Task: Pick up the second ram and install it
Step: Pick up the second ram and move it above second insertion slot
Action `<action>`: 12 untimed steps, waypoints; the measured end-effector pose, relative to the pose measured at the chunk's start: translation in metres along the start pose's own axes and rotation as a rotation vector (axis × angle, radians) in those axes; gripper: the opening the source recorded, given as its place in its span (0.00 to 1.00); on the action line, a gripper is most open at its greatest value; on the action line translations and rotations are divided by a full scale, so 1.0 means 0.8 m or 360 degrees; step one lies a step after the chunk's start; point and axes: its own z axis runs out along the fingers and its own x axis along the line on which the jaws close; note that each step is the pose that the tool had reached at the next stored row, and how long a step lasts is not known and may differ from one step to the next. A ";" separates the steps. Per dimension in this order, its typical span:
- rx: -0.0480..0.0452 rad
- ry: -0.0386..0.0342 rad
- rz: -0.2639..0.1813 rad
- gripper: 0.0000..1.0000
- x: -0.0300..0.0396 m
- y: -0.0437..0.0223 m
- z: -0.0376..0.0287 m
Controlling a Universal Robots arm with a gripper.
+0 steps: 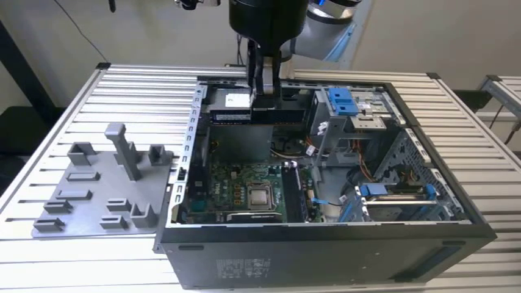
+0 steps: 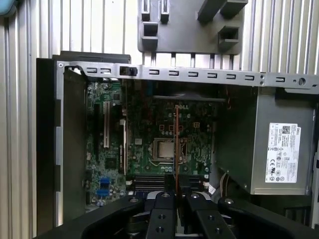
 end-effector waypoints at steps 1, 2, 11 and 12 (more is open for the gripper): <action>0.0000 0.0000 0.0000 0.14 0.0000 -0.0022 0.0000; 0.0000 0.0000 0.0000 0.14 0.0001 -0.0046 0.0000; 0.0000 0.0000 0.0000 0.14 0.0005 -0.0269 -0.0001; 0.0000 0.0000 0.0000 0.14 0.0005 -0.0298 -0.0001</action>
